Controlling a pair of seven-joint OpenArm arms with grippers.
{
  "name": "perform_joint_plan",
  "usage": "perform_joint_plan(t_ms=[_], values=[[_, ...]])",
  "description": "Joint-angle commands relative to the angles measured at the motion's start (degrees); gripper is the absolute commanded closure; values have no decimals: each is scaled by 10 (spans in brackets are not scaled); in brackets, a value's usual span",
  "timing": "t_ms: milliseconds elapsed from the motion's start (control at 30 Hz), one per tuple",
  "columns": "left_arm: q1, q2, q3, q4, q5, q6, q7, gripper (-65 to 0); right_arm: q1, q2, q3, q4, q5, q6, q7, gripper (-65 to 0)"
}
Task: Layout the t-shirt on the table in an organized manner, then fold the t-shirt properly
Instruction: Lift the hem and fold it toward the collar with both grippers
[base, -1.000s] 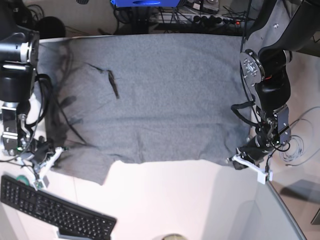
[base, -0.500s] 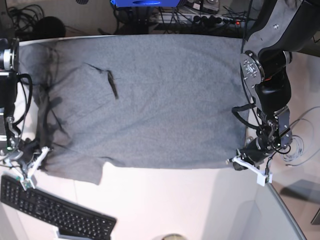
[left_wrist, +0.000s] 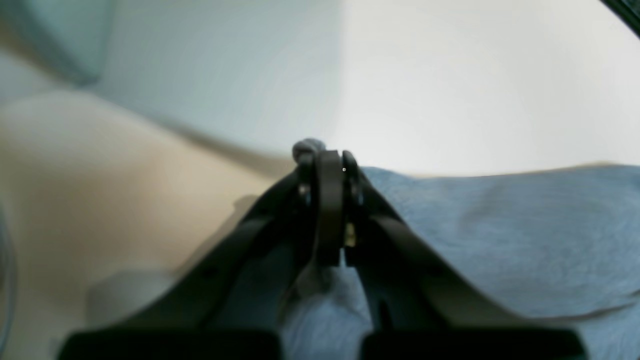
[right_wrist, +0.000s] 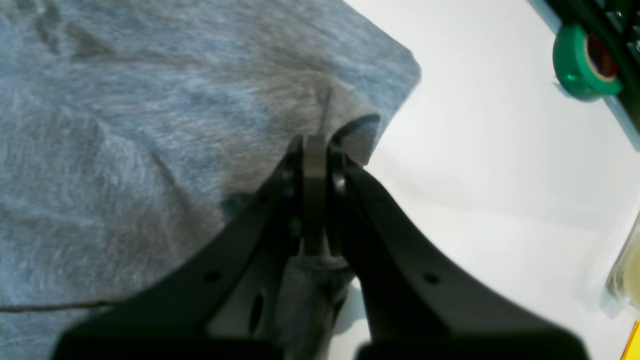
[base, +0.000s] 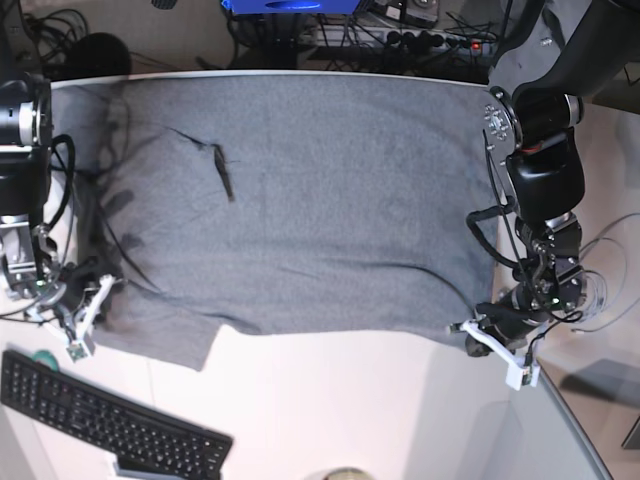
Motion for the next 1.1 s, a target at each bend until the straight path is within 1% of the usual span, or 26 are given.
perform_joint_plan(t_ms=[0, 167, 333, 400, 467, 500, 600, 767, 833, 867, 967, 1000, 1067], values=[[-19, -6, 1, 2, -7, 1, -21, 0, 18, 14, 4, 10, 2, -2, 13, -2], [-38, 0, 0, -25, -7, 1, -27, 0, 19, 19, 3, 10, -1, -2, 14, -2], [-46, 3, -1, -24, -7, 1, -27, 0, 28, 20, 2, 10, -2, -2, 16, -2], [-47, 2, -1, -24, -7, 1, -27, 0, 29, 20, 2, 10, -2, -2, 29, -2], [-46, 2, -1, -24, -7, 0, -25, 0, 29, 20, 2, 8, -5, -2, 54, -2], [-45, 2, -1, -24, -7, -1, -24, 0, 28, 21, 2, 7, -19, -2, 63, -2], [-28, 2, -1, -20, -7, -3, -24, 0, 25, 22, 3, 6, -88, -2, 82, -2], [4, 13, 0, 31, -7, -3, -24, 0, 26, 26, 3, -32, -141, -2, 134, 0], [18, 16, 0, 53, -7, -3, -23, 0, 32, 27, 3, -49, -163, -2, 148, 0], [25, 16, 0, 66, -7, -3, -17, 0, 31, 27, 3, -56, -169, -2, 152, 0], [39, 16, 0, 102, -7, -5, 21, 0, 27, 27, 3, -65, -173, -2, 163, 0], [47, 16, 0, 116, -7, -5, 29, 0, 21, 27, 3, -62, -173, -2, 165, 0], [60, 16, 0, 142, -7, -15, 34, 0, 15, 27, 3, -53, -173, -2, 172, 0]])
